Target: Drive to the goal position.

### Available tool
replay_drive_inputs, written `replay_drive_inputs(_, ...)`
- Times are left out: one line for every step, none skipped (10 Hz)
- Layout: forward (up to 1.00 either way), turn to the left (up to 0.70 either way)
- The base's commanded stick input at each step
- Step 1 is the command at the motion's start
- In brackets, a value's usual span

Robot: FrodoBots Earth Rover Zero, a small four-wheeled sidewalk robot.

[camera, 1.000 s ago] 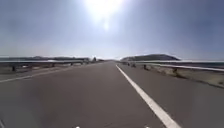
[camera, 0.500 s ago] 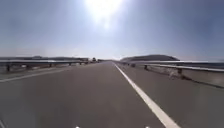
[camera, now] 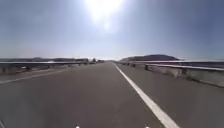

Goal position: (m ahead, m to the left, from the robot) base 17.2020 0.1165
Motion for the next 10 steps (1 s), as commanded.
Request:
replay_drive_inputs(0.70, 0.00)
replay_drive_inputs(0.70, 0.00)
replay_drive_inputs(0.70, 0.00)
replay_drive_inputs(0.70, 0.00)
replay_drive_inputs(0.70, 0.00)
replay_drive_inputs(0.70, 0.00)
replay_drive_inputs(0.70, 0.00)
replay_drive_inputs(0.70, 0.00)
replay_drive_inputs(0.70, 0.00)
replay_drive_inputs(0.70, 0.00)
